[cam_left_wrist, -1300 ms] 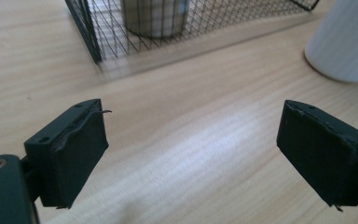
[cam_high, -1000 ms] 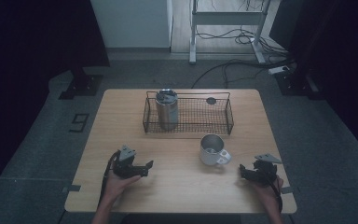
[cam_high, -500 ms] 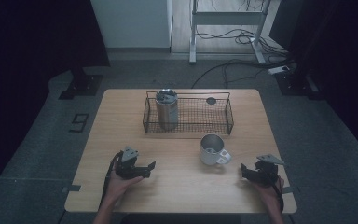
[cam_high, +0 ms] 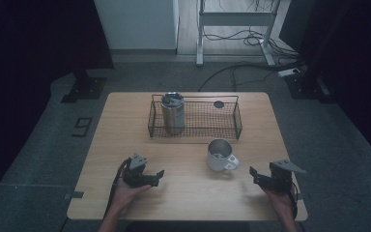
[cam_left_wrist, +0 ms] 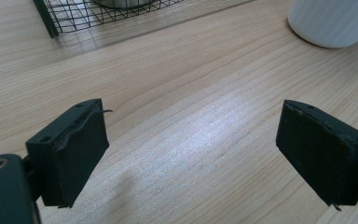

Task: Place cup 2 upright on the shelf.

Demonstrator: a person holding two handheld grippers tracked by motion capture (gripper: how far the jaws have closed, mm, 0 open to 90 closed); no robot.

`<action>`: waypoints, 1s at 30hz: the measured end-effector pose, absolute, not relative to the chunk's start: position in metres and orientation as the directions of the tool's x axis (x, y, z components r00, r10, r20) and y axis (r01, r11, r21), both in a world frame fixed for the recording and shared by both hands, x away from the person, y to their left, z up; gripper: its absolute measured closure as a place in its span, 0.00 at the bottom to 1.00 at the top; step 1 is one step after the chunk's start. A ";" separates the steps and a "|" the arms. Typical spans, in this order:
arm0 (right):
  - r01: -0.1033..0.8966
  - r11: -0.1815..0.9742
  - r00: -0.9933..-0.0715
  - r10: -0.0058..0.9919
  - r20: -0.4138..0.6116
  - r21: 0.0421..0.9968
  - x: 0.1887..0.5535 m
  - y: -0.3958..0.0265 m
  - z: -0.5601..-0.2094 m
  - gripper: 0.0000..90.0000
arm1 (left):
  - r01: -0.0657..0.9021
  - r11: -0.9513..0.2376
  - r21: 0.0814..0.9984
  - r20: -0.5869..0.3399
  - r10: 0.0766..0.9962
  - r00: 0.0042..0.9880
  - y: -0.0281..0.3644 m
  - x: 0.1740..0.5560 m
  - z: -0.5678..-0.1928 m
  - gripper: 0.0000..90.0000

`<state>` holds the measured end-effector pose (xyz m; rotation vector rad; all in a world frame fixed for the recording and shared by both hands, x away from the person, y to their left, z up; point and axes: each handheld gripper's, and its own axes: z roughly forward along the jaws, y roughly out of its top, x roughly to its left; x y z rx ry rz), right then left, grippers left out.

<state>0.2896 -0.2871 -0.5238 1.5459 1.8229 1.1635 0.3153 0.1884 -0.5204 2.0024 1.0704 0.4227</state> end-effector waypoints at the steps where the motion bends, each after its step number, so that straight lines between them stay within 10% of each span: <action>1: 0.545 0.003 -0.254 0.953 0.162 0.839 0.289 -0.286 -0.522 0.14 | 0.537 -0.311 0.784 -0.080 0.807 0.585 0.189 0.315 -0.520 0.10; 30: 0.504 0.071 -0.412 0.896 0.167 0.861 0.304 -0.231 -0.485 0.12 | 0.530 -0.294 0.795 -0.099 0.799 0.593 0.196 0.313 -0.519 0.13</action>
